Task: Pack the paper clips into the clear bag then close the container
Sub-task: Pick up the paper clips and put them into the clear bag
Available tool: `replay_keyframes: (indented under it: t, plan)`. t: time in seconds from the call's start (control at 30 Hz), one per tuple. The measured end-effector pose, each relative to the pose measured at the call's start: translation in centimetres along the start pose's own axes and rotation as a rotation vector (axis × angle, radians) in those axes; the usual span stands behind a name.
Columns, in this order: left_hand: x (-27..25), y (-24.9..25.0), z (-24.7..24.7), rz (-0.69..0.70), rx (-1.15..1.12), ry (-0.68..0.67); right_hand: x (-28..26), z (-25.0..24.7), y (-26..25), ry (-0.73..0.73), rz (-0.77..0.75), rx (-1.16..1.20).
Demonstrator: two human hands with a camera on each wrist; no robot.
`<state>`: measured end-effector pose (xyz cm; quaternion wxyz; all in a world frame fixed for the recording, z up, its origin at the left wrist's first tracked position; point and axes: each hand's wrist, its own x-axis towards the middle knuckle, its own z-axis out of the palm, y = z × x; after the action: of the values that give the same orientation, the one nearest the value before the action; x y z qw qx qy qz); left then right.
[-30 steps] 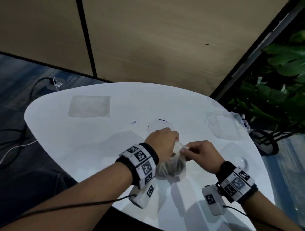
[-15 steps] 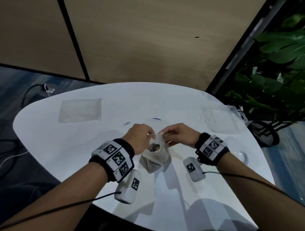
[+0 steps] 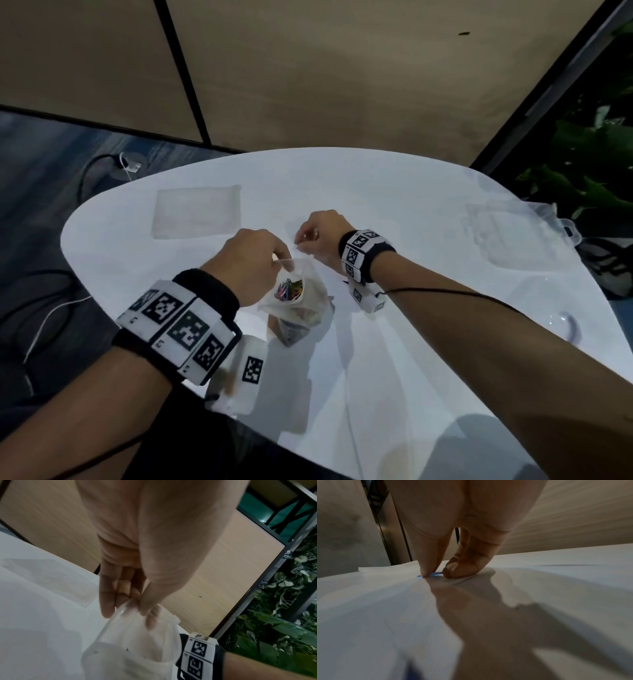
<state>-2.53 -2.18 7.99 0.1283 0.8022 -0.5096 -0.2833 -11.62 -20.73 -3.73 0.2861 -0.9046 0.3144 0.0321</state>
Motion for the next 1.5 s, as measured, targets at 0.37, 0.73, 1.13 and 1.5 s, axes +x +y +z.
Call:
replay_keyframes:
  t: [0.37, 0.73, 1.13, 1.5]
  plan:
    - [-0.2, 0.5, -0.1, 0.038, -0.028, 0.049, -6.2, -0.8, 1.4, -0.189, 0.079, -0.193]
    - [0.3, 1.9, 0.9, 0.081, -0.024, 0.026, -13.5, -4.8, -1.3, 0.174, 0.139, 0.763]
    - [0.2, 3.7, 1.3, 0.248, -0.057, -0.036, -17.7, -4.4, -3.6, 0.325, -0.041, 0.354]
    - [0.4, 8.6, 4.1, 0.541, -0.018, -0.129, -23.6, -3.9, 0.4, 0.3, 0.336, 0.852]
